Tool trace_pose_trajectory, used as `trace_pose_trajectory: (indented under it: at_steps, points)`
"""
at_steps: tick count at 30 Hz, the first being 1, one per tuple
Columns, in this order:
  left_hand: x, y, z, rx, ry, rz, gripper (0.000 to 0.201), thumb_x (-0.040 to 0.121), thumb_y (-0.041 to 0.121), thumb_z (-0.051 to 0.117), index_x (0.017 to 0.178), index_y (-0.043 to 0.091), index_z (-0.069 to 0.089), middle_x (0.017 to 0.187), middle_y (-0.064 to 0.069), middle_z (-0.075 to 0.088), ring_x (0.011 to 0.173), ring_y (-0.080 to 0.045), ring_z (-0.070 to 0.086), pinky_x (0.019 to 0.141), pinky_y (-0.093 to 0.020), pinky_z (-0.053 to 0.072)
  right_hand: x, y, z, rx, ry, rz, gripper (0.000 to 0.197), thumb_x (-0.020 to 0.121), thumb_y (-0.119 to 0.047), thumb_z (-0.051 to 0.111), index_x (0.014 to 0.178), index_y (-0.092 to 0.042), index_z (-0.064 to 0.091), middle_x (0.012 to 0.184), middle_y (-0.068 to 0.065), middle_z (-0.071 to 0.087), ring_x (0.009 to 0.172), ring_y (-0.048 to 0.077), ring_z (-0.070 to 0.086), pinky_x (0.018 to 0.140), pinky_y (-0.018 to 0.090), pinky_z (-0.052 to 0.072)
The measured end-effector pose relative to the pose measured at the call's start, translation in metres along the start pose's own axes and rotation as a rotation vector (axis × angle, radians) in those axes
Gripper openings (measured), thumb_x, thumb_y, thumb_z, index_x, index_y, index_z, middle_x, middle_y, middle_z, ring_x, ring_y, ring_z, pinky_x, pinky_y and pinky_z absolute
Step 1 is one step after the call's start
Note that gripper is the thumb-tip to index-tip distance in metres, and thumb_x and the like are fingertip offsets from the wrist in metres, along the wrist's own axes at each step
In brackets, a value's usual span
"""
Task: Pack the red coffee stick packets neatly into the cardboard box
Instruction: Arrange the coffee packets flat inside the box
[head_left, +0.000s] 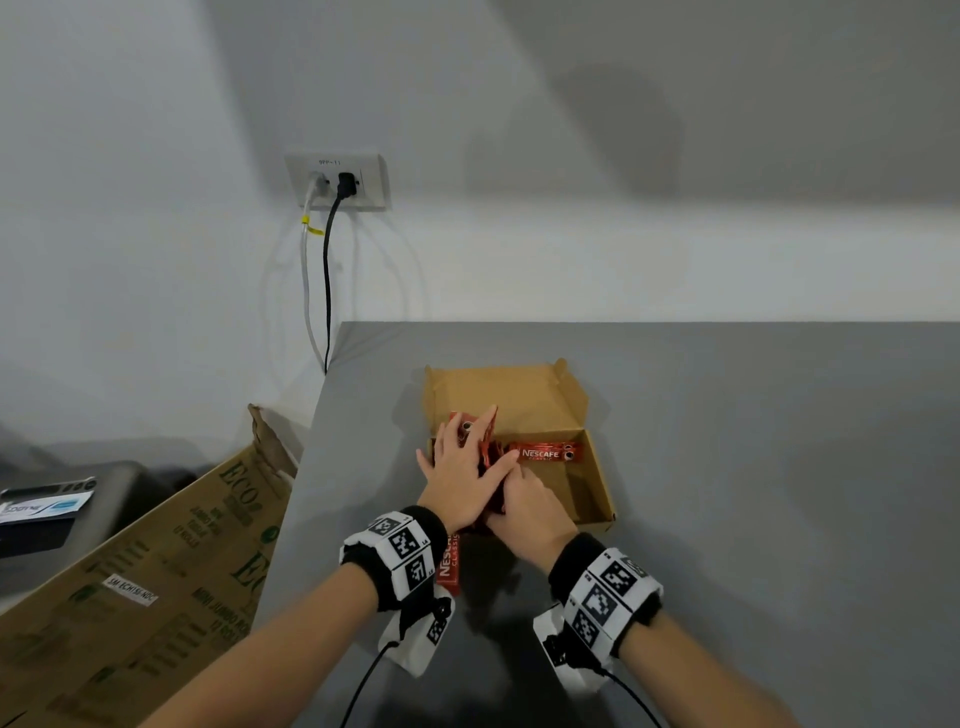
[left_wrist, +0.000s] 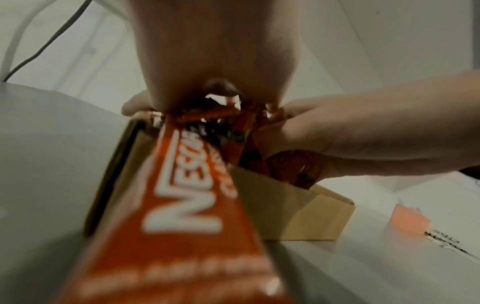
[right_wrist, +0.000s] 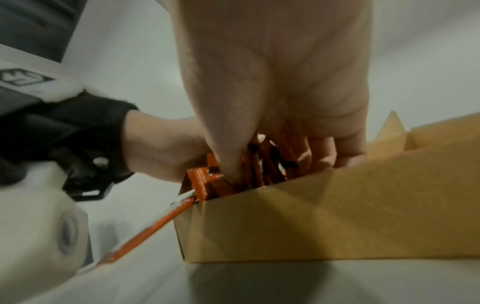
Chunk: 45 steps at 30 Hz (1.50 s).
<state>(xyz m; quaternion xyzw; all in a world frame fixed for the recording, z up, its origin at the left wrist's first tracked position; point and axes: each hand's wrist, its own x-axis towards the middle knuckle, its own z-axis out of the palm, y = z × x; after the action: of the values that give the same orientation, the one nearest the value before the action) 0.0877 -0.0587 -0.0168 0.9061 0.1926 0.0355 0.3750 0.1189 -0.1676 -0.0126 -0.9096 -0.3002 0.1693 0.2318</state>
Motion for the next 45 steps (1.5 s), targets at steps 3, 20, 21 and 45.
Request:
trace_pose_trajectory:
  at_steps: [3,20,21,45]
  points:
    - [0.0,-0.007,0.003,0.046,0.052,0.027,0.054,0.094,0.042,0.045,0.144,0.038,0.025,0.154,-0.003,0.015,0.144,-0.022,0.007,0.116,-0.053,-0.002,0.0,0.008,-0.006,0.054,-0.07,-0.005,0.059,0.084,-0.035,0.062,0.133,-0.01,0.04,0.123,0.007,0.049,0.114,0.023,0.052,0.096,0.031,0.042]
    - [0.0,-0.009,0.003,0.121,0.053,0.044,0.057,0.093,0.026,0.05,0.144,0.03,0.026,0.152,-0.002,0.015,0.142,-0.022,0.01,0.116,-0.052,0.006,0.001,0.044,-0.051,0.42,0.12,-0.011,0.017,0.098,-0.018,0.044,0.087,-0.013,0.056,0.065,0.001,0.057,0.048,0.006,0.051,0.049,0.012,0.042]
    - [0.0,-0.008,0.003,0.126,0.049,0.044,0.057,0.093,0.026,0.049,0.144,0.03,0.025,0.152,-0.003,0.015,0.142,-0.022,0.01,0.116,-0.051,0.005,0.001,0.042,-0.05,0.385,0.098,-0.017,0.024,0.098,-0.022,0.044,0.088,-0.007,0.059,0.068,0.004,0.06,0.055,0.009,0.053,0.054,0.015,0.042]
    - [-0.006,-0.004,0.001,0.116,0.069,0.105,0.083,0.088,0.008,0.054,0.146,0.044,0.006,0.154,-0.001,-0.008,0.144,-0.026,0.005,0.107,-0.068,0.007,0.009,0.045,-0.013,0.337,0.123,0.084,0.031,0.085,-0.006,0.064,0.112,-0.007,0.05,0.103,0.006,0.065,0.087,0.009,0.06,0.077,0.014,0.046]
